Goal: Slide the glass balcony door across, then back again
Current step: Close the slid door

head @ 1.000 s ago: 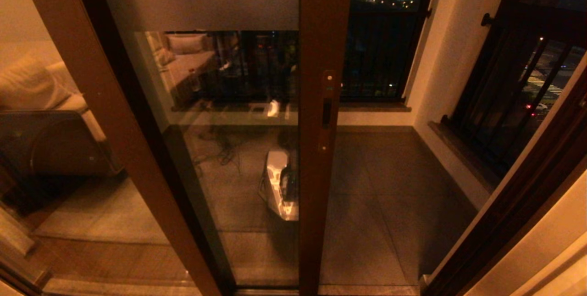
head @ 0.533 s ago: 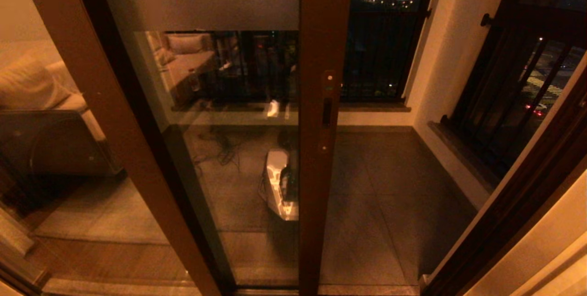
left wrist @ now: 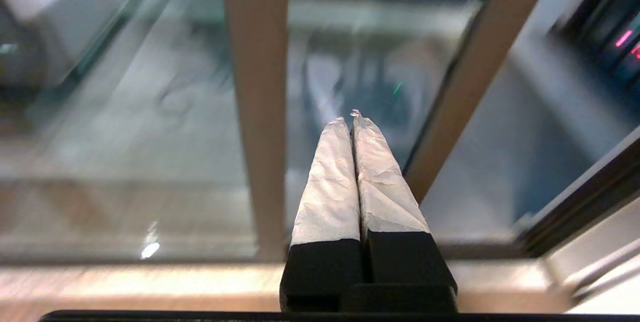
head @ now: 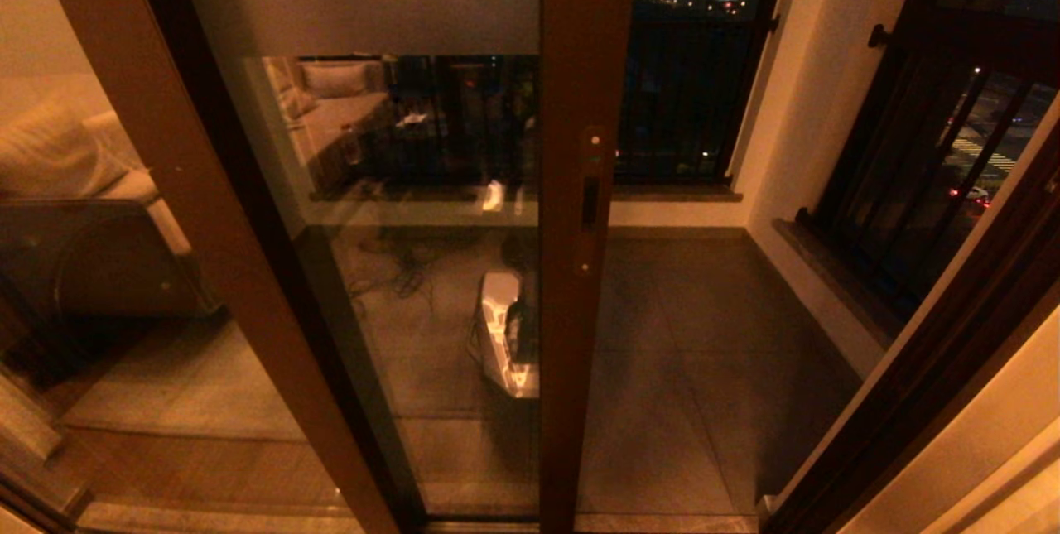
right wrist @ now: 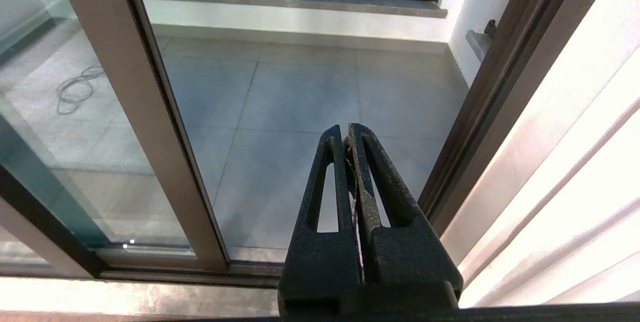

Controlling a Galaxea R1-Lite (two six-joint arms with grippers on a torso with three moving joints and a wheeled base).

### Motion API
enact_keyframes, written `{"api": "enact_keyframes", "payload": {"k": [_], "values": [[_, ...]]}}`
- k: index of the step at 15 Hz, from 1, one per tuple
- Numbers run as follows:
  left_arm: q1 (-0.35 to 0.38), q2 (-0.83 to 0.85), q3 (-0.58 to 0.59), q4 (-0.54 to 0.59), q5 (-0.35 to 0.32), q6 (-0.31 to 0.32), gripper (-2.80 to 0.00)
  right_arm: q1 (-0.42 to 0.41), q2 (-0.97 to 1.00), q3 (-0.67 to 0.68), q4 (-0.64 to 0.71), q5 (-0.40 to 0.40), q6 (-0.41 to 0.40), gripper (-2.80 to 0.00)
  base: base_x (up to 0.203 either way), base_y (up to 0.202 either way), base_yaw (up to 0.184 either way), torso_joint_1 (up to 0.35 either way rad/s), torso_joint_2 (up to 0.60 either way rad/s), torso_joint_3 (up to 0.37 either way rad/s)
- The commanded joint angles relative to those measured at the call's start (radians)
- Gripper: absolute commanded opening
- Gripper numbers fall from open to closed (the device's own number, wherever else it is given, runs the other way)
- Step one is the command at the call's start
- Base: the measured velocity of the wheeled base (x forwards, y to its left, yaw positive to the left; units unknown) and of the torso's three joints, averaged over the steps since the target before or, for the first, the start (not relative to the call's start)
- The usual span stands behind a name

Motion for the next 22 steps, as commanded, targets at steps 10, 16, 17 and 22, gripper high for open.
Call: {"api": "enact_keyframes", "payload": {"k": [10, 16, 17, 22], "values": [[0.001, -0.019, 0.408, -0.398, -0.137, -0.004, -2.80, 0.000, -0.001, 0.003, 0.000, 0.001, -0.001, -2.80, 0.000, 0.000, 0.000, 0.000, 0.00, 0.000], [-0.001, -0.021, 0.447, -0.376, 0.110, 0.142, -2.80, 0.000, -0.001, 0.003, 0.000, 0.001, 0.000, -2.80, 0.000, 0.000, 0.000, 0.000, 0.00, 0.000], [-0.001, -0.020, 0.452, -0.385, 0.106, 0.146, -2.80, 0.000, -0.001, 0.003, 0.000, 0.001, -0.001, -2.80, 0.000, 0.000, 0.000, 0.000, 0.00, 0.000], [-0.001, -0.021, 0.455, -0.393, 0.088, 0.105, -2.80, 0.000, -0.001, 0.003, 0.000, 0.001, -0.001, -2.80, 0.000, 0.000, 0.000, 0.000, 0.00, 0.000]]}}
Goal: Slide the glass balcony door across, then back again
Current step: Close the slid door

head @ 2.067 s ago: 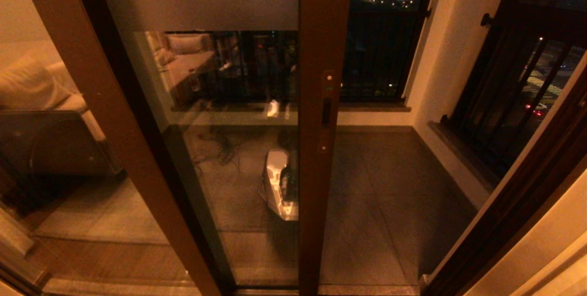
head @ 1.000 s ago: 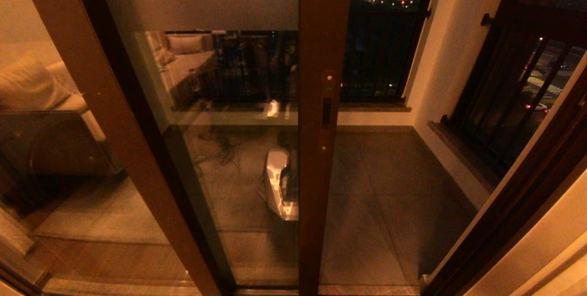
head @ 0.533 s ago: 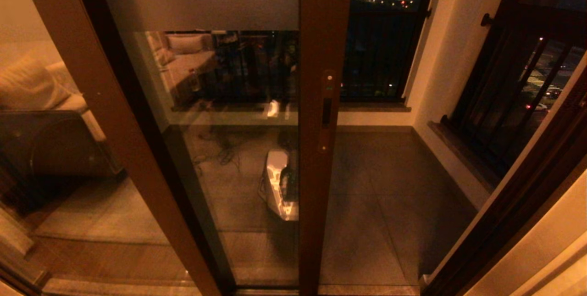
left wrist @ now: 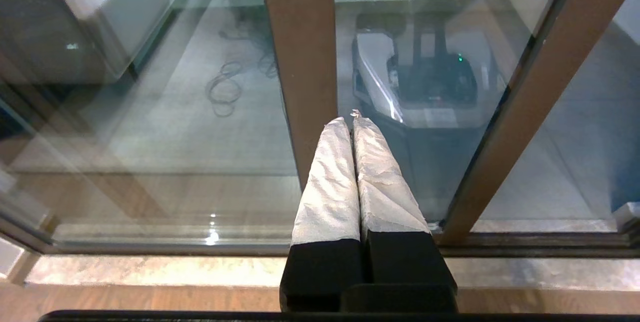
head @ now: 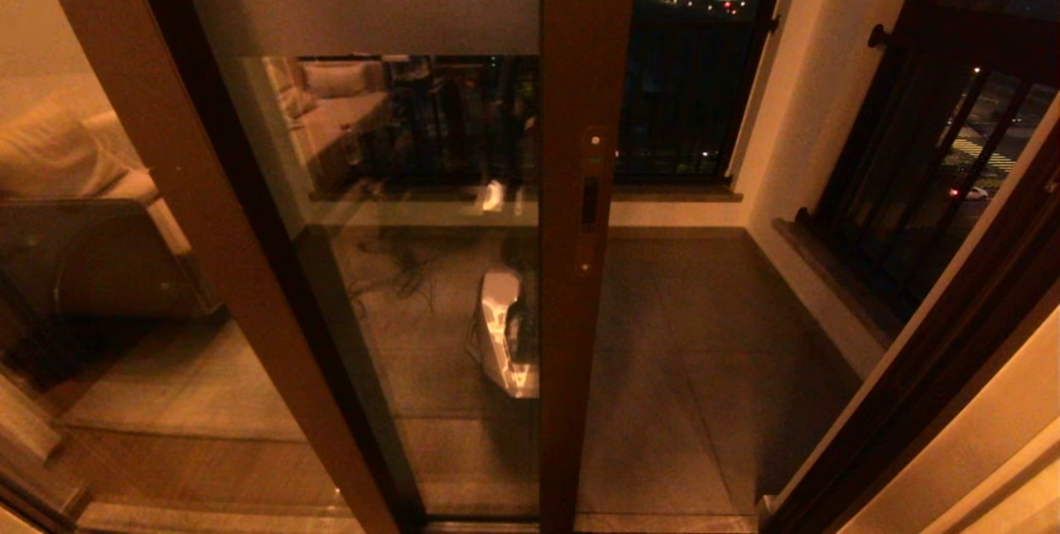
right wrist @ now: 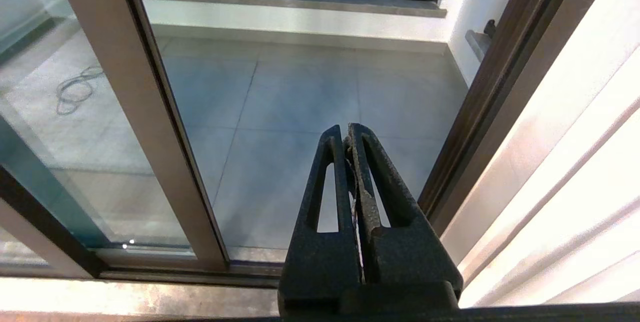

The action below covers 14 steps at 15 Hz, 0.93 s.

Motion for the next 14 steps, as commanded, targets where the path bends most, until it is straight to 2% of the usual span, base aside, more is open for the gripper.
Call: {"api": "enact_keyframes", "payload": {"k": [1, 6, 8, 10, 14], "values": [[0.001, 0.002, 0.001, 0.006, 0.002, -0.011, -2.80, 0.000, -0.001, 0.003, 0.000, 0.001, -0.001, -2.80, 0.000, 0.000, 0.000, 0.000, 0.00, 0.000], [0.001, 0.002, 0.001, 0.006, 0.002, -0.014, -2.80, 0.000, -0.001, 0.003, 0.000, 0.002, -0.002, -2.80, 0.000, 0.000, 0.000, 0.000, 0.00, 0.000], [0.001, 0.002, 0.001, 0.006, 0.002, -0.014, -2.80, 0.000, 0.000, -0.027, -0.006, 0.008, -0.026, -2.80, 0.000, 0.000, 0.000, 0.000, 0.00, 0.000], [0.001, 0.002, 0.001, 0.006, 0.002, -0.014, -2.80, 0.000, 0.055, -0.180, -0.003, 0.040, -0.035, -2.80, 0.000, 0.000, 0.000, 0.000, 0.00, 0.000], [0.001, 0.002, 0.001, 0.006, 0.002, -0.014, -2.80, 0.000, 0.410, -0.539, 0.028, 0.143, -0.018, -2.80, 0.000, 0.000, 0.000, 0.000, 0.00, 0.000]]}}
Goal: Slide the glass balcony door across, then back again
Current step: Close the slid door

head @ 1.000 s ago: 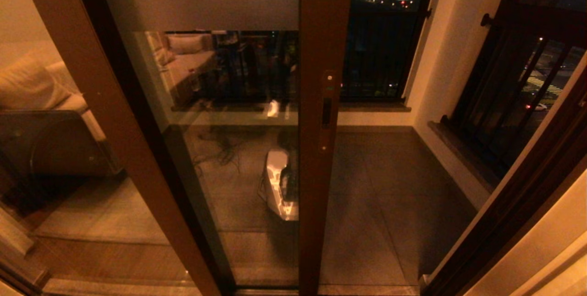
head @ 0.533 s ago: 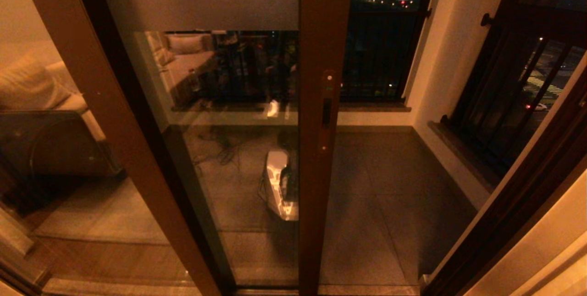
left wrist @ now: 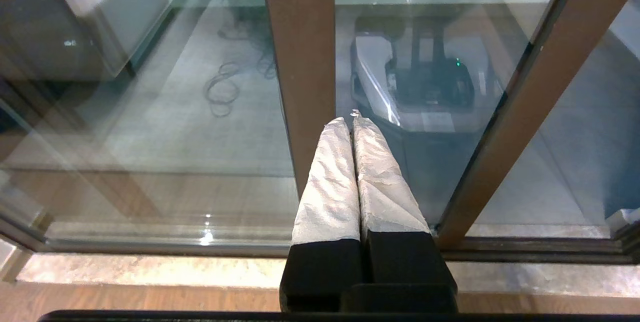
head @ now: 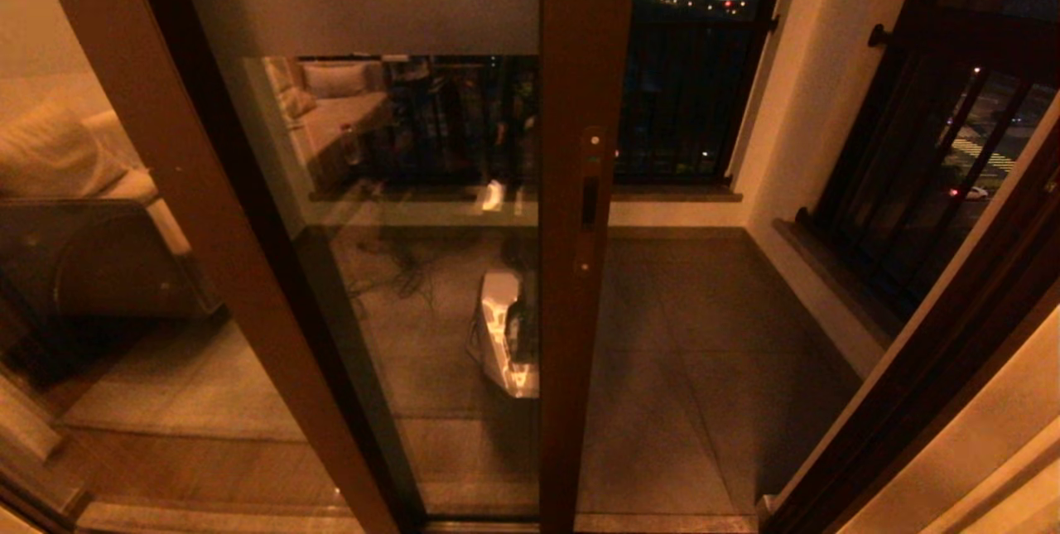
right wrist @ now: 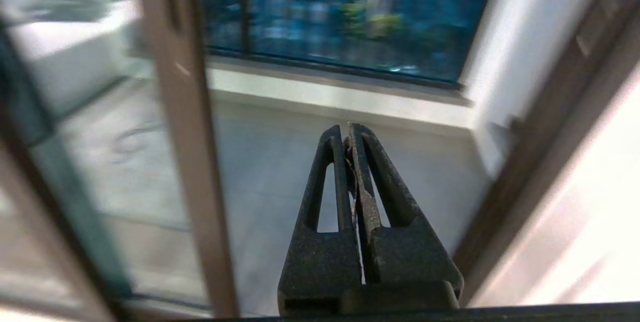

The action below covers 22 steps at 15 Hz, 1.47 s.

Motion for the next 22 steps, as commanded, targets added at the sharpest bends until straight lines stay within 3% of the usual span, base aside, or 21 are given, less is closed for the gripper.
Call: {"api": "enact_keyframes", "payload": {"k": [1, 5, 6, 8, 10, 12, 14, 16, 17, 20, 22], "values": [[0.000, 0.001, 0.000, 0.001, 0.000, 0.000, -2.80, 0.000, 0.245, -0.164, 0.037, 0.047, 0.002, -2.80, 0.000, 0.000, 0.000, 0.000, 0.00, 0.000], [0.000, 0.001, 0.000, 0.001, 0.000, 0.000, -2.80, 0.039, 0.609, -0.461, 0.372, 0.158, 0.021, -2.80, 0.000, 0.000, 0.000, 0.000, 0.00, 0.000], [0.000, 0.001, 0.000, 0.001, 0.000, 0.000, -2.80, 0.087, 0.698, -0.528, 0.455, 0.167, 0.049, -2.80, 0.000, 0.000, 0.000, 0.000, 0.00, 0.000], [0.000, 0.001, 0.000, 0.001, 0.000, 0.000, -2.80, 0.255, 0.841, -0.642, 0.555, 0.154, 0.139, -2.80, 0.000, 0.000, 0.000, 0.000, 0.00, 0.000], [0.000, 0.001, 0.000, 0.001, 0.000, 0.000, -2.80, 0.460, 0.974, -0.748, 0.594, 0.055, 0.256, -2.80, 0.000, 0.000, 0.000, 0.000, 0.00, 0.000], [0.000, 0.001, 0.000, 0.001, 0.000, 0.000, -2.80, 0.621, 1.111, -0.867, 0.611, -0.138, 0.378, -2.80, 0.000, 0.000, 0.000, 0.000, 0.00, 0.000], [0.000, 0.001, 0.000, 0.001, 0.000, 0.000, -2.80, 0.732, 1.180, -0.936, 0.619, -0.404, 0.431, -2.80, 0.000, 0.000, 0.000, 0.000, 0.00, 0.000], [0.000, 0.001, 0.000, 0.001, 0.000, 0.000, -2.80, 0.780, 1.263, -0.961, 0.613, -0.591, 0.457, -2.80, 0.000, 0.000, 0.000, 0.000, 0.00, 0.000], [0.000, 0.001, 0.000, 0.001, 0.000, 0.000, -2.80, 0.791, 1.296, -0.983, 0.595, -0.633, 0.485, -2.80, 0.000, 0.000, 0.000, 0.000, 0.00, 0.000], [0.000, 0.001, 0.000, 0.001, 0.000, 0.000, -2.80, 0.804, 1.352, -1.041, 0.517, -0.655, 0.503, -2.80, 0.000, 0.000, 0.000, 0.000, 0.00, 0.000], [0.000, 0.001, 0.000, 0.001, 0.000, 0.000, -2.80, 0.807, 1.406, -1.059, 0.416, -0.664, 0.434, -2.80, 0.000, 0.000, 0.000, 0.000, 0.00, 0.000]]}}
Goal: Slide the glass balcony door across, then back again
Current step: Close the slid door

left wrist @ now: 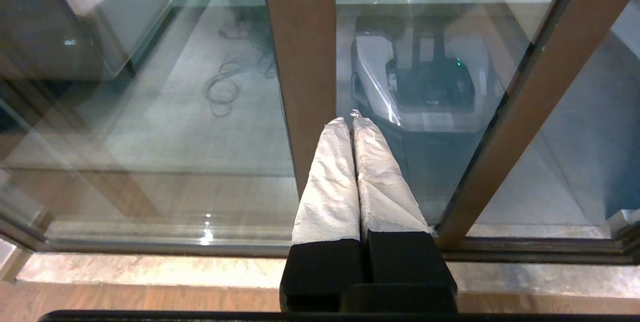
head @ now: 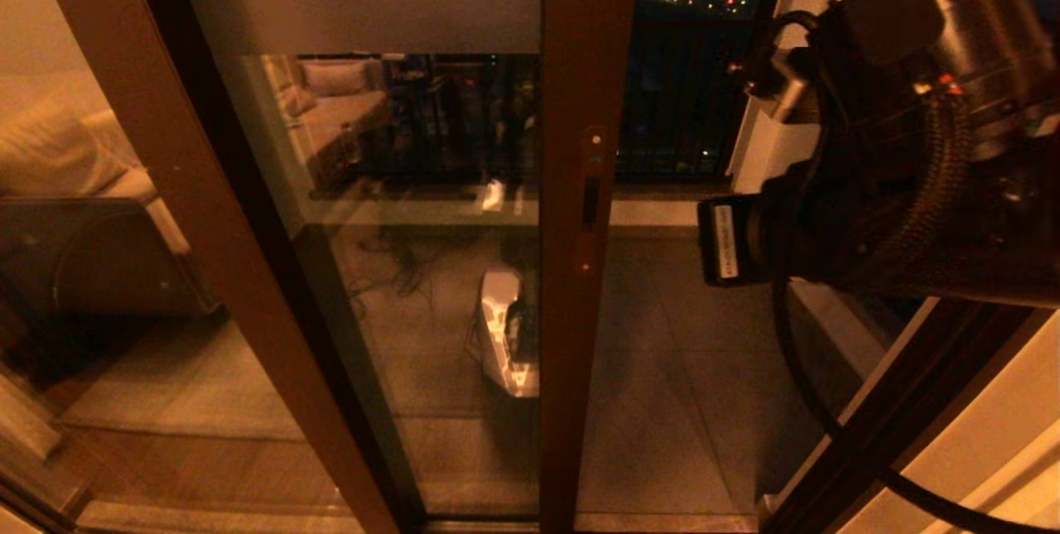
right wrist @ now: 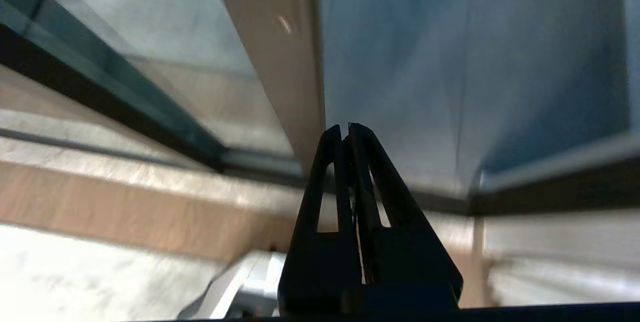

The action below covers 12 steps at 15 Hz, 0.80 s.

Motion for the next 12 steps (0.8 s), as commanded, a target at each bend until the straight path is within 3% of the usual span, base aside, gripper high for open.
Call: {"api": "enact_keyframes", "payload": {"k": [1, 5, 9, 10, 12], "values": [[0.000, 0.001, 0.000, 0.001, 0.000, 0.000, -2.80, 0.003, 0.067, -0.010, -0.079, -0.005, -0.062, -2.80, 0.000, 0.000, 0.000, 0.000, 0.00, 0.000], [0.000, 0.001, 0.000, 0.001, 0.000, 0.000, -2.80, -0.006, 0.168, 0.016, -0.234, -0.031, -0.171, -2.80, 0.000, 0.000, 0.000, 0.000, 0.00, 0.000], [0.000, 0.001, 0.000, 0.001, 0.000, 0.000, -2.80, -0.050, 0.197, 0.007, -0.273, -0.035, -0.186, -2.80, 0.000, 0.000, 0.000, 0.000, 0.00, 0.000], [0.000, 0.001, 0.000, 0.001, 0.000, 0.000, -2.80, -0.057, 0.196, 0.007, -0.284, -0.035, -0.187, 0.00, 0.000, 0.000, 0.000, 0.000, 0.00, 0.000], [0.000, 0.001, 0.000, 0.001, 0.000, 0.000, -2.80, -0.075, 0.188, 0.006, -0.307, -0.033, -0.218, 0.00, 0.000, 0.000, 0.000, 0.000, 0.00, 0.000]]}}
